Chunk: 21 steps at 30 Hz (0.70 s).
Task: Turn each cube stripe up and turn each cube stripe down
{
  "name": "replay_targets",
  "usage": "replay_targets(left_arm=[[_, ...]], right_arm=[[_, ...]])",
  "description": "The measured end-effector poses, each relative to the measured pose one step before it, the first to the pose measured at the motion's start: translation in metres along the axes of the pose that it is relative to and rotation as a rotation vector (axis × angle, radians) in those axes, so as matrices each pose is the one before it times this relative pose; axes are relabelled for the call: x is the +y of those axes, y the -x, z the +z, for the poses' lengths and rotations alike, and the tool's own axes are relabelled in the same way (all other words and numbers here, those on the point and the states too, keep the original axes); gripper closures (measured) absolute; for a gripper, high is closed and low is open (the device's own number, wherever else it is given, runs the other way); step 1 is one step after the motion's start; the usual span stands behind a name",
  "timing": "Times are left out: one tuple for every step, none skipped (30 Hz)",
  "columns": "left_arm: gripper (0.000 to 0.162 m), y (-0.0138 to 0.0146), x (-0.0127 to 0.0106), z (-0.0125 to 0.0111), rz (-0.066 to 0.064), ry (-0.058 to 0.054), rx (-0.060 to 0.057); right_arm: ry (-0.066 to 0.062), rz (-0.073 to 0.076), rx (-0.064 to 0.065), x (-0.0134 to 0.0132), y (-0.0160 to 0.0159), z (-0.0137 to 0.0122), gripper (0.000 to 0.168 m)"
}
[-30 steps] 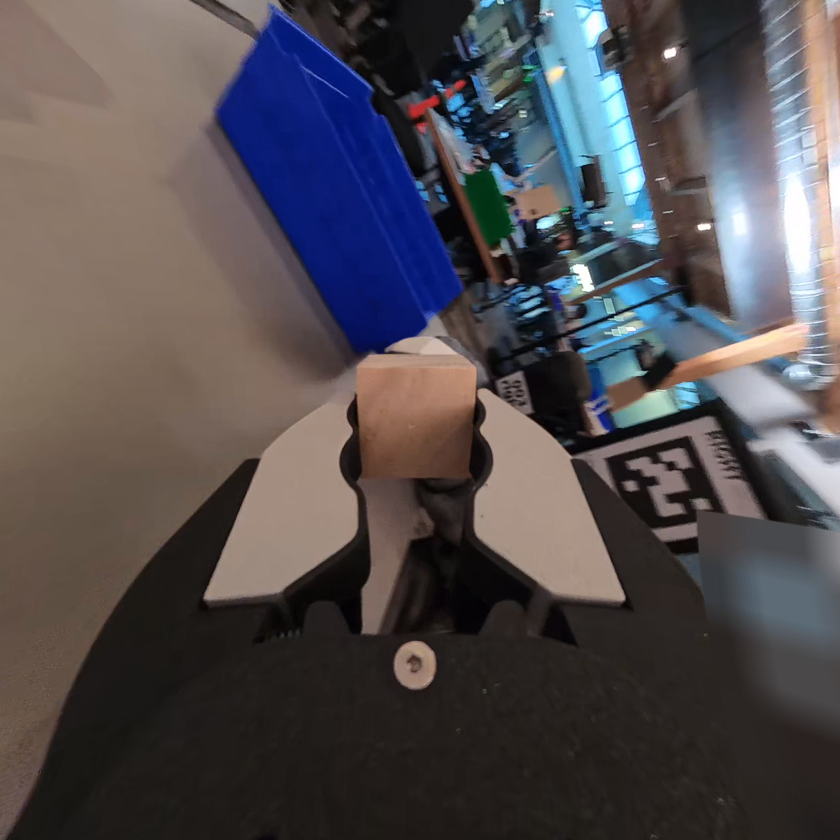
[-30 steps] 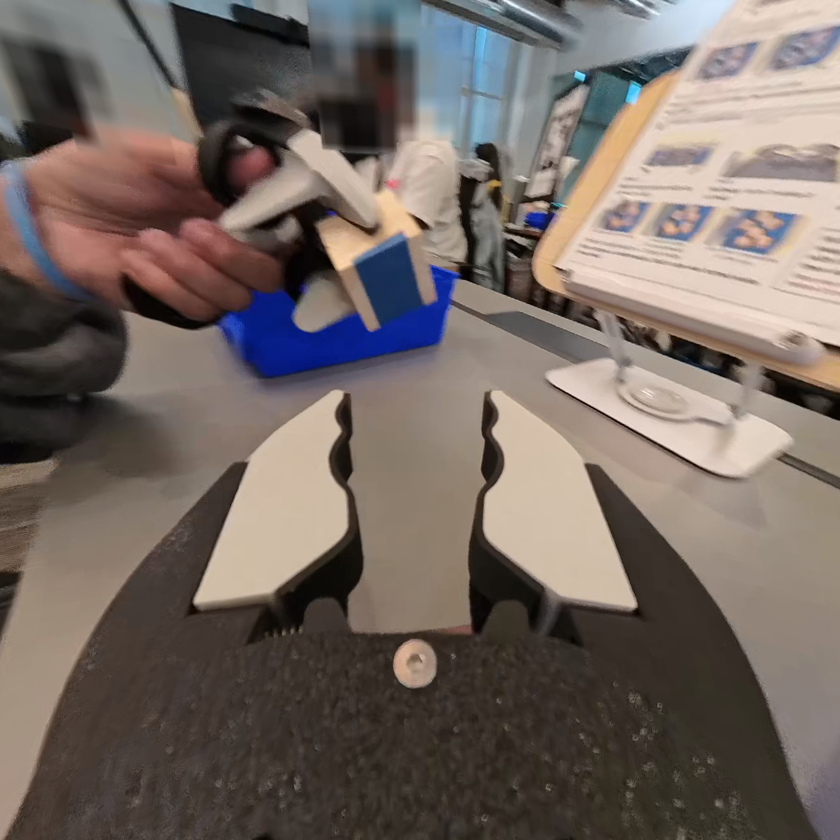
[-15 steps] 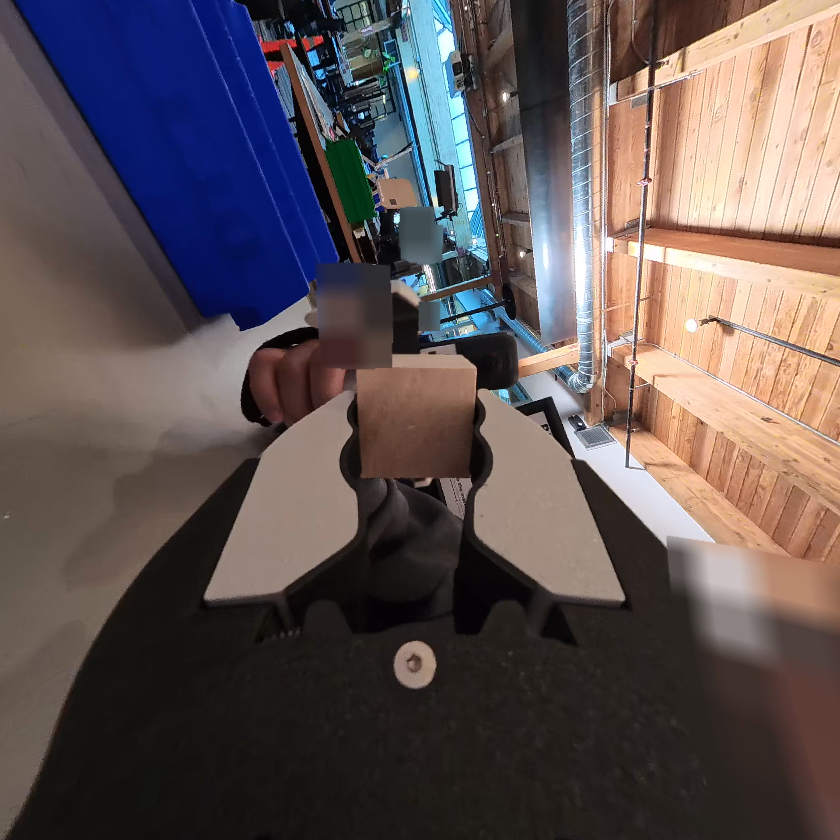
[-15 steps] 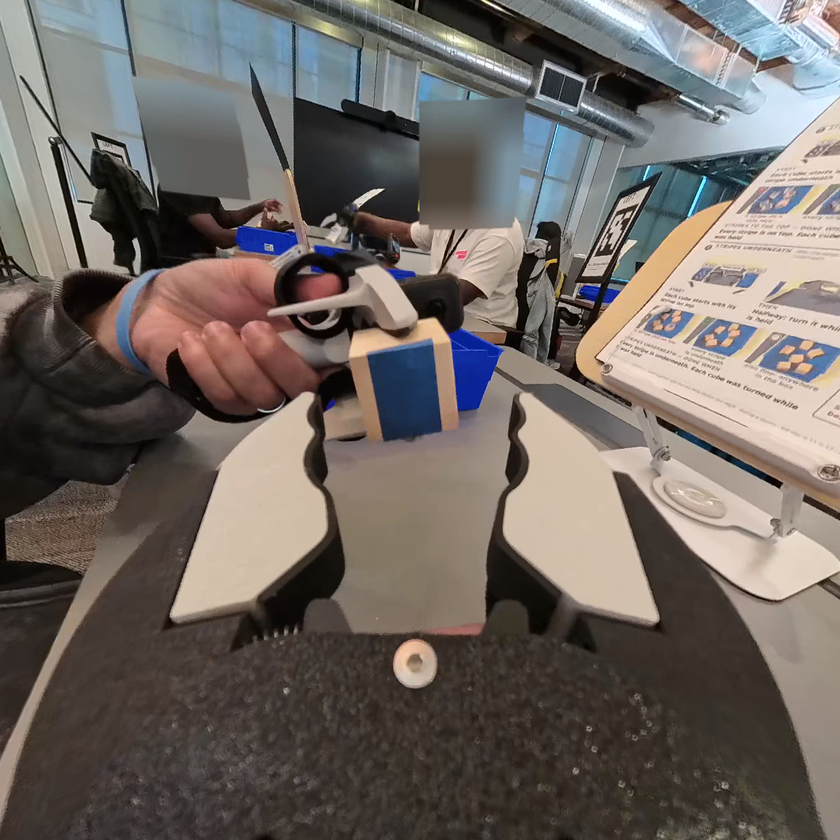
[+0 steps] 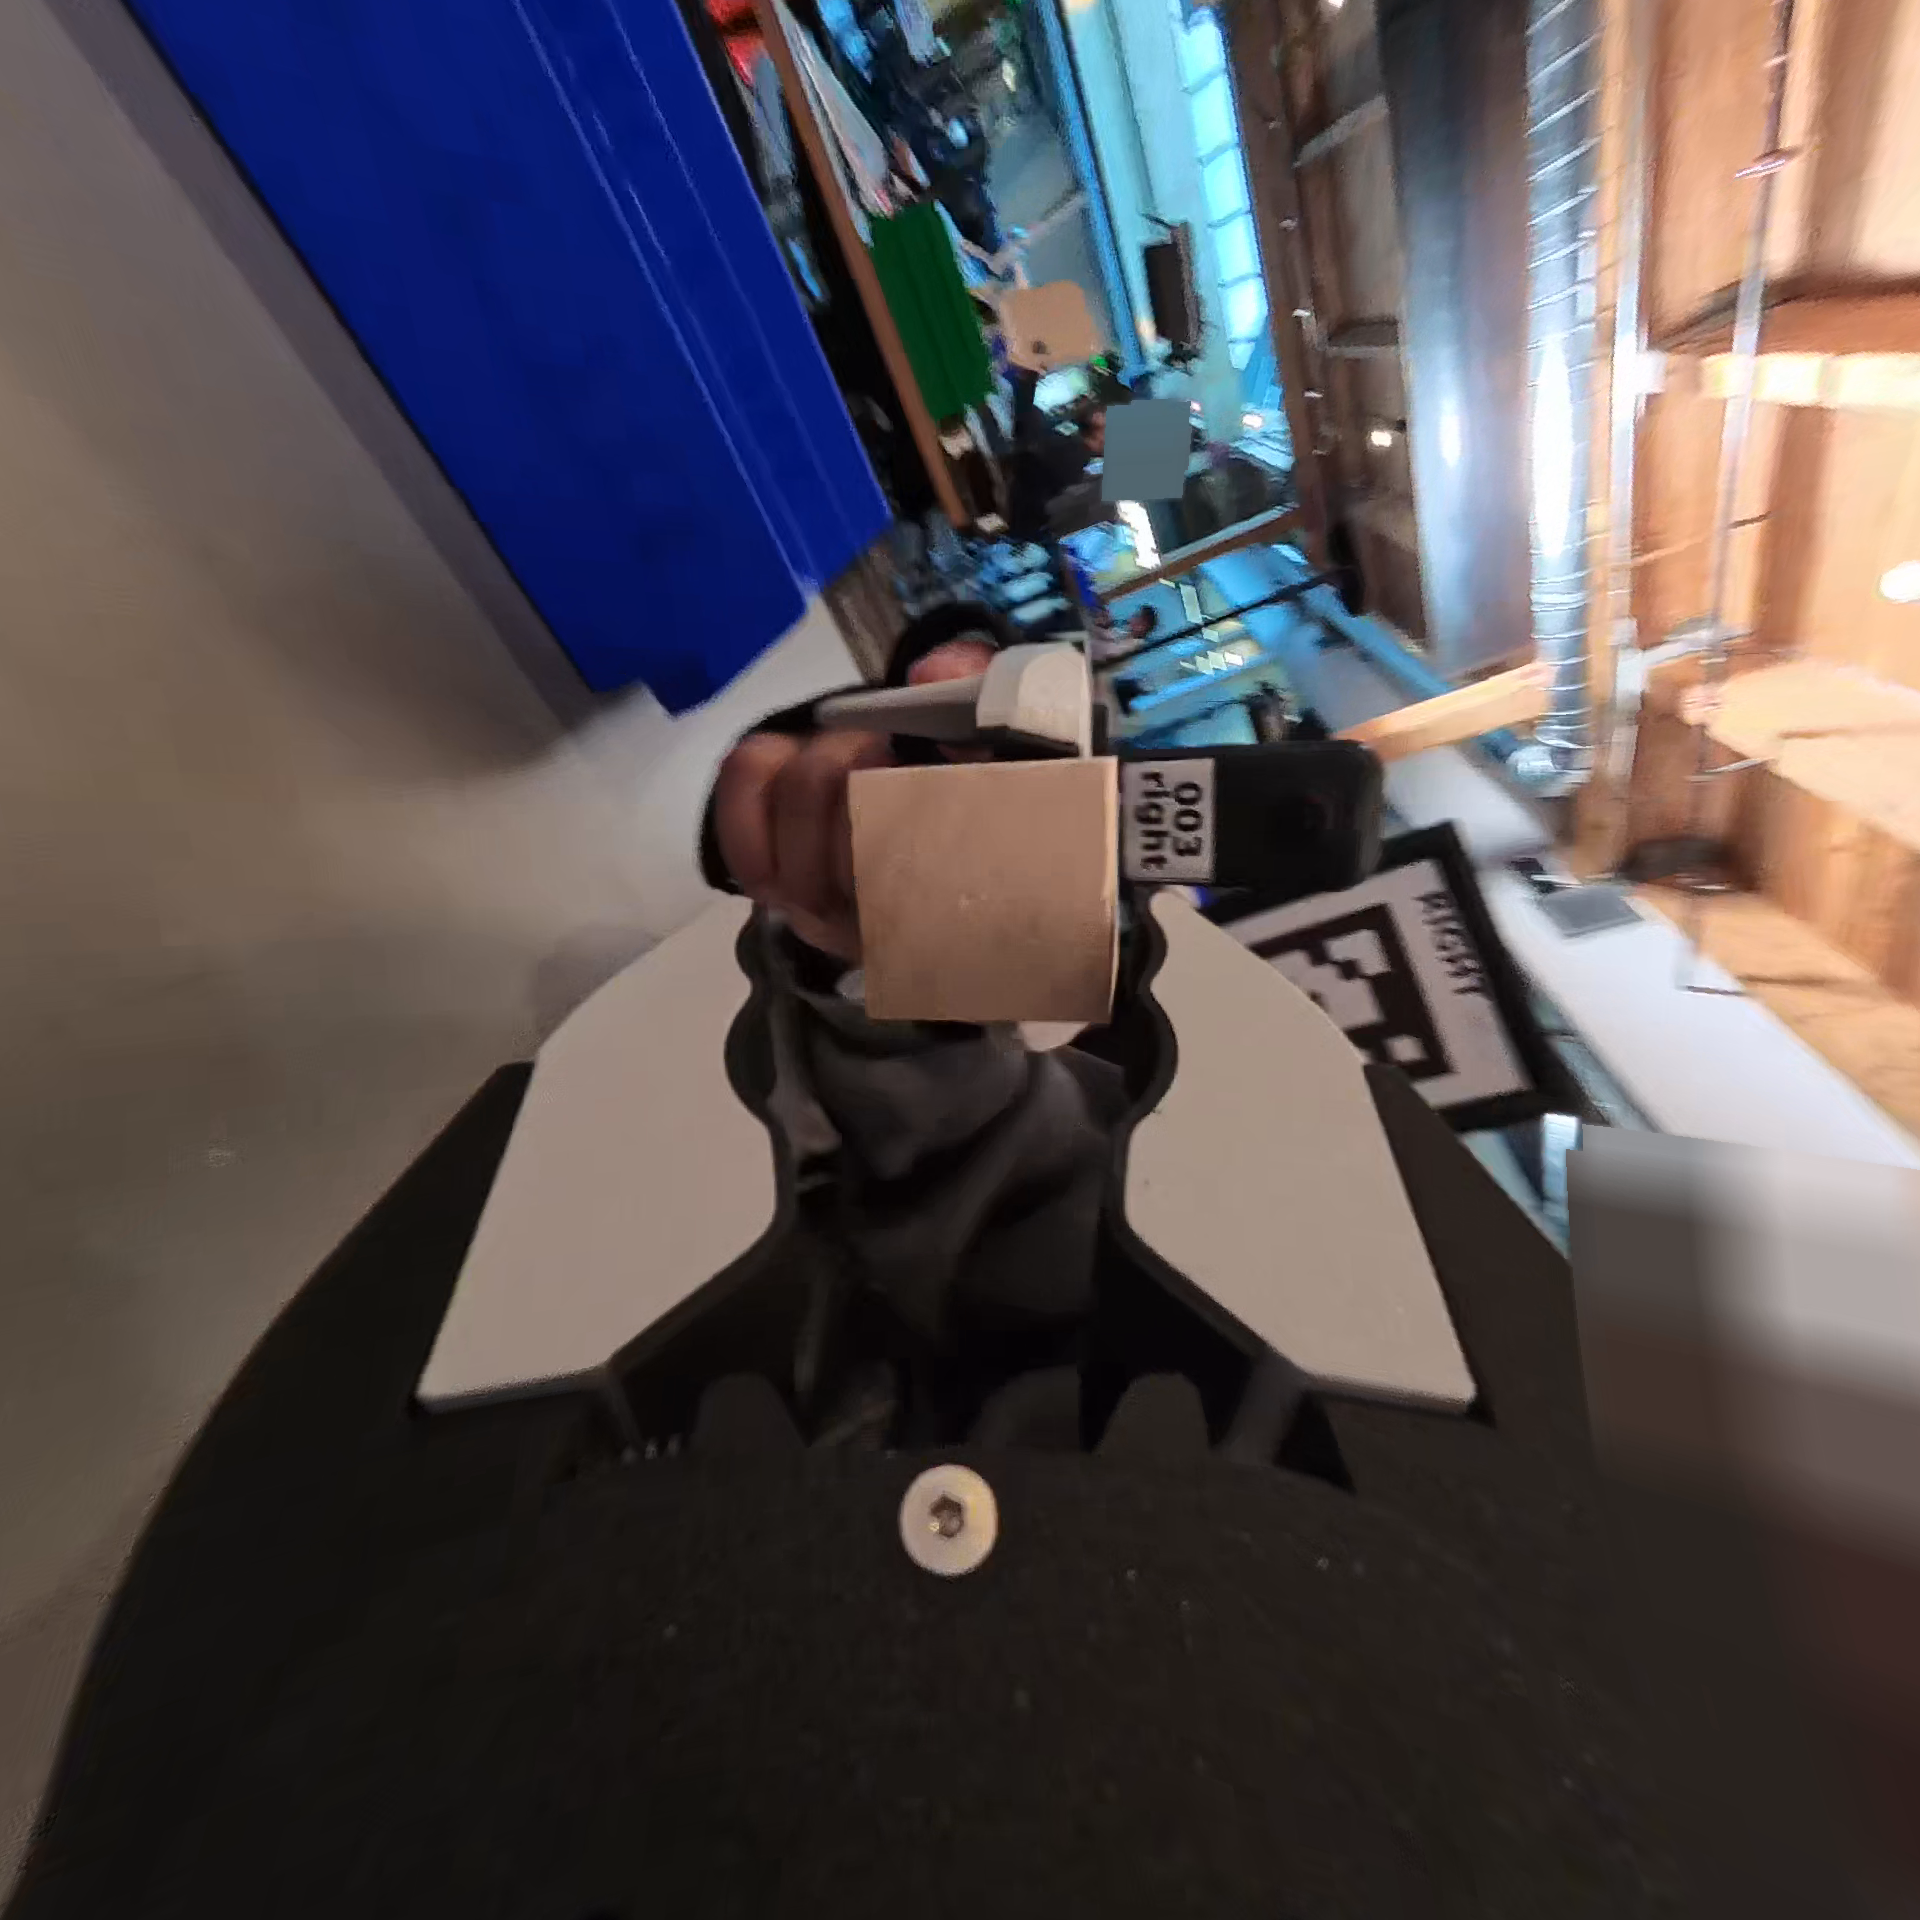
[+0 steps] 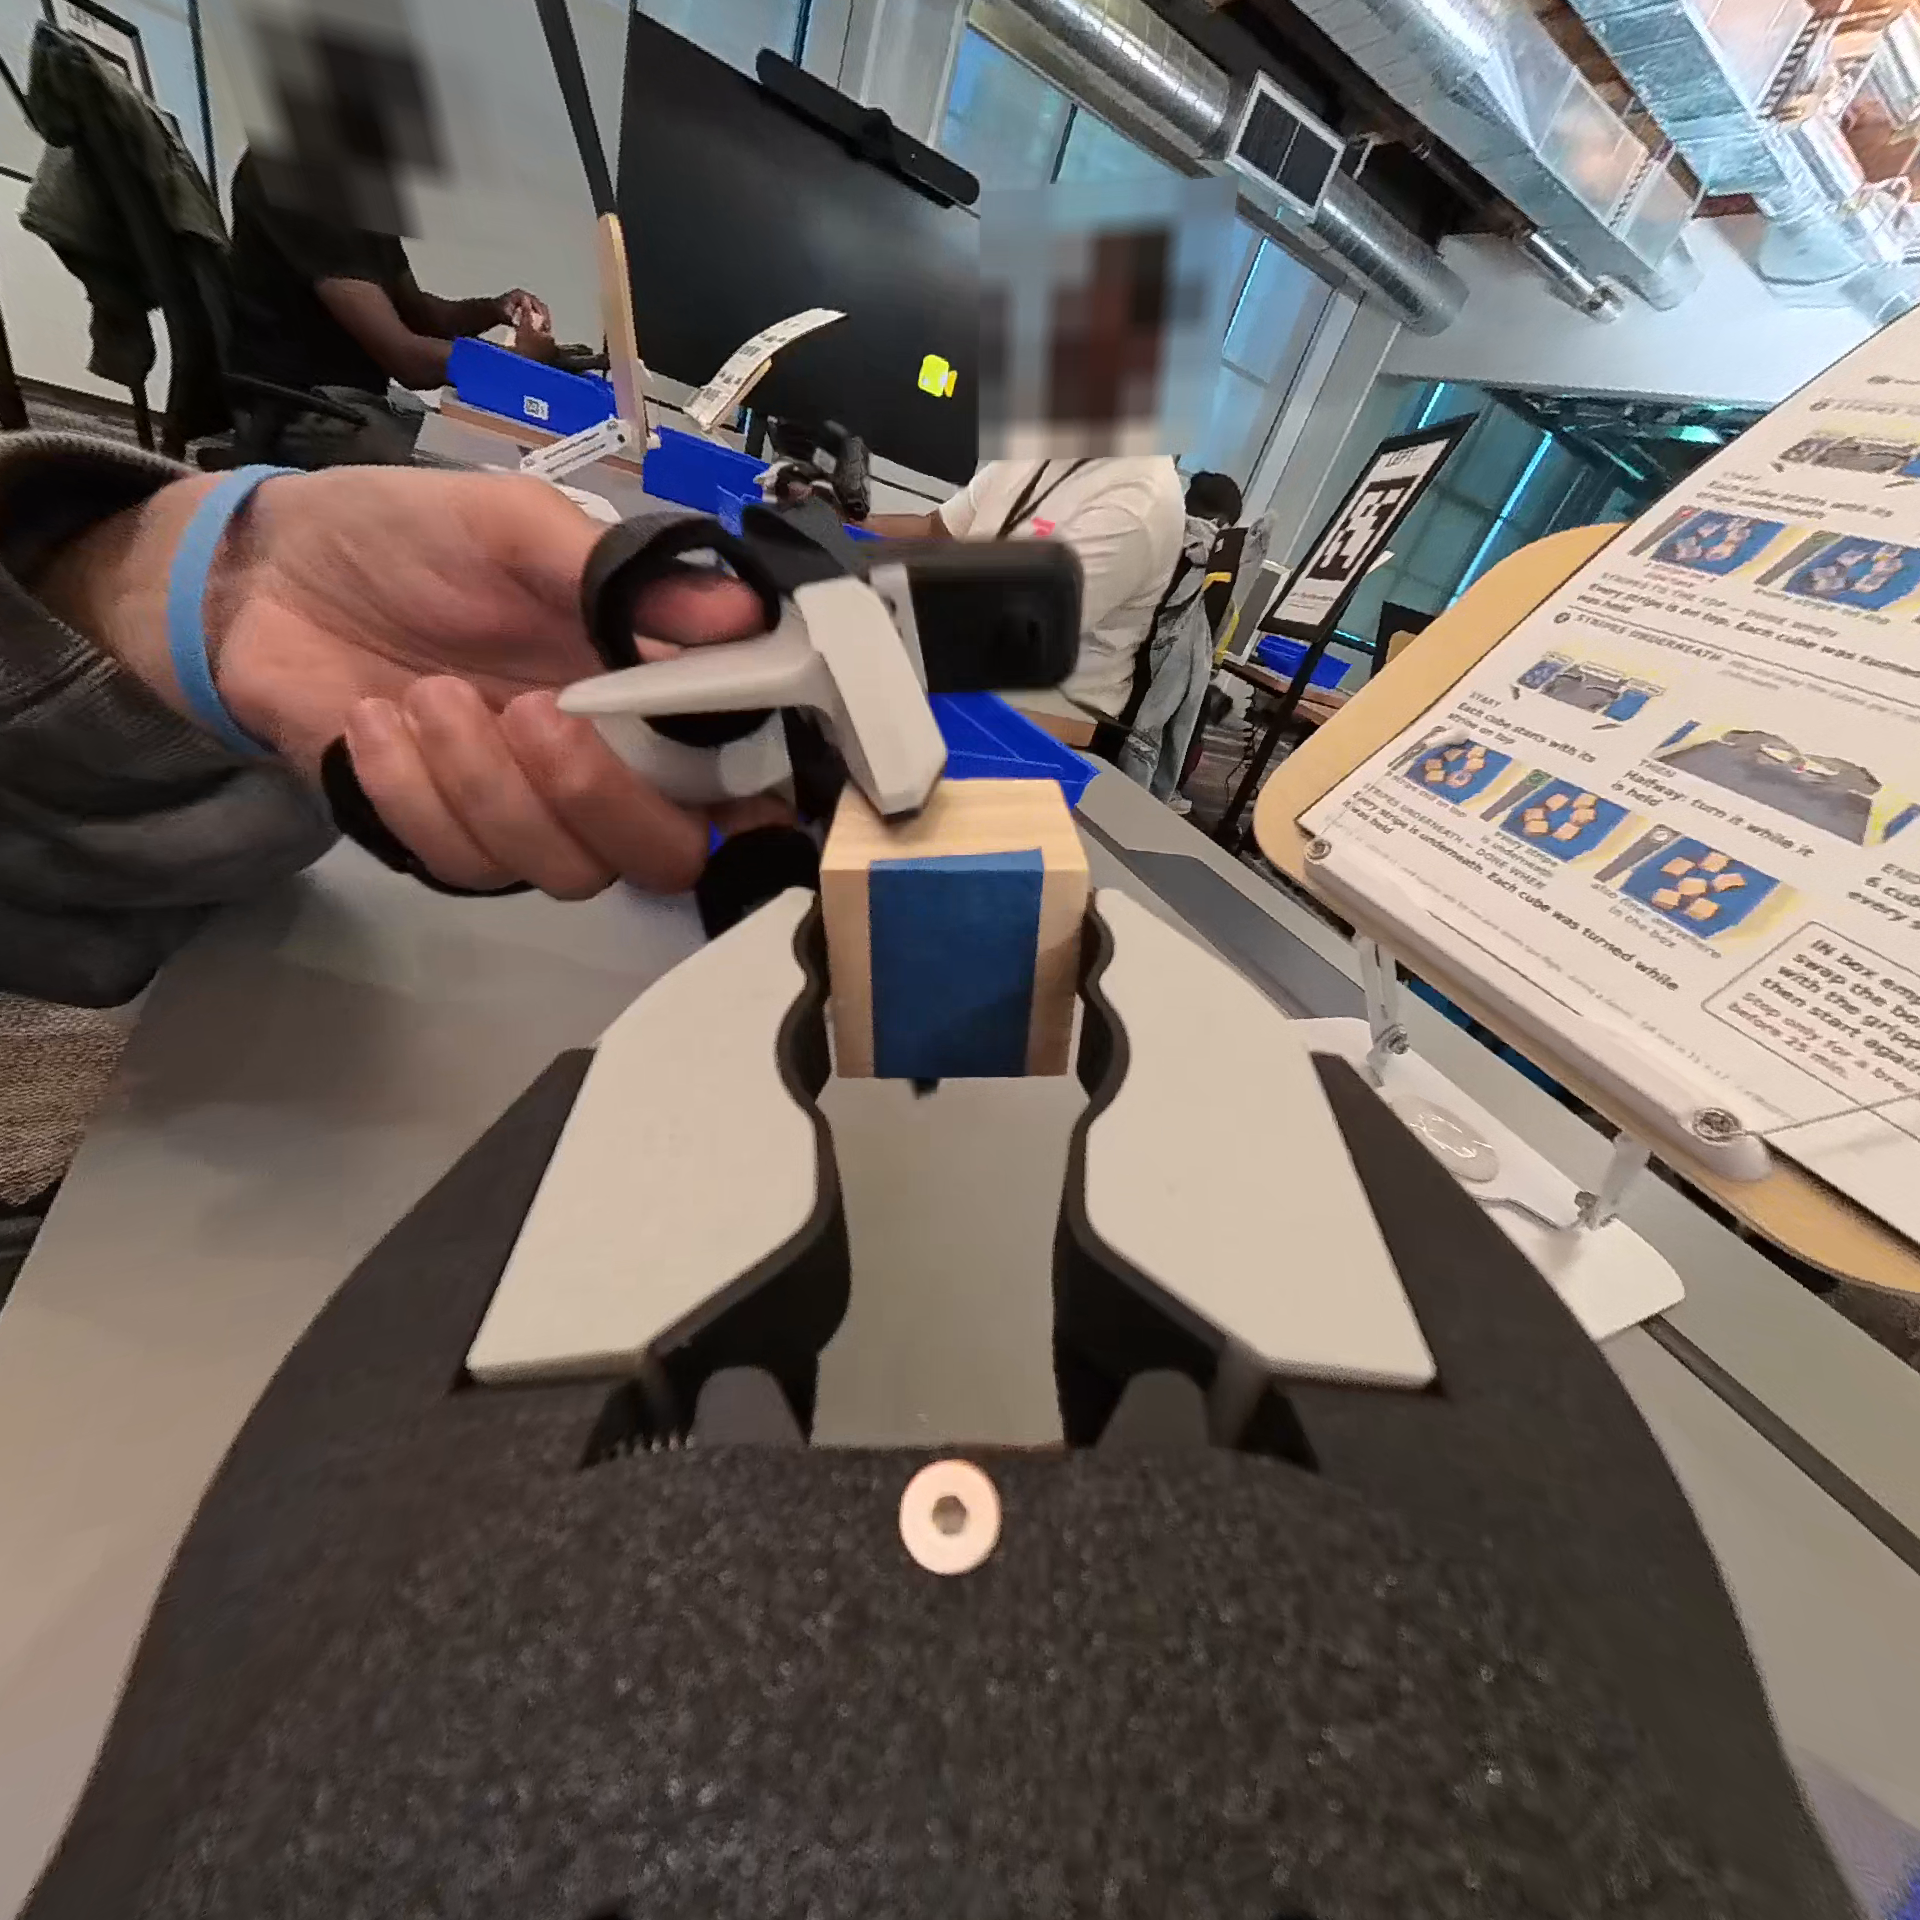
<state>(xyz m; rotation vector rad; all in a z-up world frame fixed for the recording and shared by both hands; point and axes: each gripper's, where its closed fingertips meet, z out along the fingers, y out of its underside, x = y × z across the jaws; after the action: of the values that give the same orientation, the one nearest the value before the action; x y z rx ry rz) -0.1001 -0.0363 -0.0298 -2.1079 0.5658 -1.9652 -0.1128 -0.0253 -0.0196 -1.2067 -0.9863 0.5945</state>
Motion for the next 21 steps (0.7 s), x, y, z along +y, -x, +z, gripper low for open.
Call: replay_targets(left_arm=[[0.097,0.00037,-0.00716,-0.00606,0.0596,-0.0342,-0.0519],[0.095,0.00054,-0.0089,-0.00809,0.0624,-0.041,-0.0558],[0.095,0.00107,-0.01129,-0.01002,0.0642,-0.0554,-0.059],[0.095,0.00318,-0.01259,-0.01135,0.0655,-0.0628,-0.0706],[0.095,0.00564,-0.01262,-0.01155,0.0674,-0.0636,-0.0806],[0.094,0.00817,-0.01135,-0.01095,0.0673,-0.0565,-0.09],[0.094,0.01142,-0.009,-0.00957,0.0651,-0.0471,-0.1029],[0.094,0.01374,-0.00602,-0.0075,0.0632,-0.0344,-0.1086],[0.094,0.01522,-0.00325,-0.00502,0.0622,-0.0219,-0.1098],[0.093,0.01443,-0.00156,-0.00243,0.0582,-0.0194,-0.1031],[0.094,0.01327,0.00067,-0.00007,0.0467,-0.0131,-0.0953],[0.094,0.01055,0.00318,0.00222,0.033,0.0006,-0.0785],[0.095,0.0044,0.00485,0.00382,0.0215,0.0102,-0.0372],[0.099,0.0003,0.0049,0.00398,0.0097,0.0121,-0.0095],[0.099,-0.00029,0.00462,0.00349,-0.0003,0.0099,-0.006],[0.099,-0.00161,0.00423,0.00327,-0.0002,0.0118,0.0032],[0.1,-0.00183,0.00353,0.00282,0.0016,0.0115,0.0035],[0.1,-0.00154,0.00314,0.00229,0.0043,0.0121,0.002],[0.1,-0.00219,0.00258,0.00167,0.0052,0.0104,0.0056],[0.1,-0.00319,0.00206,0.00139,0.0041,0.0094,0.0116],[0.1,-0.00261,0.00189,0.00121,0.0017,0.0108,0.0085]], right_arm=[[0.0089,0.0068,0.0109,-0.00048,-0.00357,-0.00229,0.123],[0.0112,0.0045,0.0217,-0.00022,-0.00545,-0.00298,0.123],[0.0045,0.0056,0.0228,-0.00105,-0.00609,-0.00366,0.123],[0.0001,0.0123,0.022,-0.00162,-0.00675,-0.00407,0.123],[0.0023,0.0149,0.0228,-0.00156,-0.00762,-0.00441,0.123],[0.004,0.0149,0.0269,-0.00158,-0.00881,-0.00464,0.123],[0.0061,0.0119,0.0321,-0.0014,-0.00976,-0.00478,0.123],[0.0127,0.0132,0.0408,-0.00071,-0.01116,-0.00491,0.123],[0.0131,0.0188,0.0483,-0.00083,-0.01265,-0.00496,0.123],[0.0165,0.0298,0.0581,-0.00046,-0.01426,-0.00491,0.123],[0.0266,0.0394,0.0667,0.00016,-0.01578,-0.00445,0.123],[0.0283,0.0364,0.0669,-0.00084,-0.0163,-0.00361,0.123],[0.0344,0.0278,0.0704,-0.00131,-0.01743,-0.0029,0.123],[0.0445,0.0233,0.0782,-0.0006,-0.01957,-0.00152,0.123],[0.0568,0.0189,0.0696,0.00031,-0.01954,0.00072,0.123],[0.0533,0.0149,0.0561,-0.00041,-0.01879,0.00289,0.123],[0.0472,0.0167,0.061,-0.00054,-0.02018,0.00561,0.123],[0.073,0.0191,0.0448,0.00269,-0.01803,0.00936,0.123],[0.0948,0.0177,0.0311,0.00501,-0.01565,0.01267,0.123],[0.0989,0.0127,0.0374,0.00565,-0.01551,0.01515,0.123],[0.0977,0.017,0.0382,0.00574,-0.01368,0.01695,0.123]])
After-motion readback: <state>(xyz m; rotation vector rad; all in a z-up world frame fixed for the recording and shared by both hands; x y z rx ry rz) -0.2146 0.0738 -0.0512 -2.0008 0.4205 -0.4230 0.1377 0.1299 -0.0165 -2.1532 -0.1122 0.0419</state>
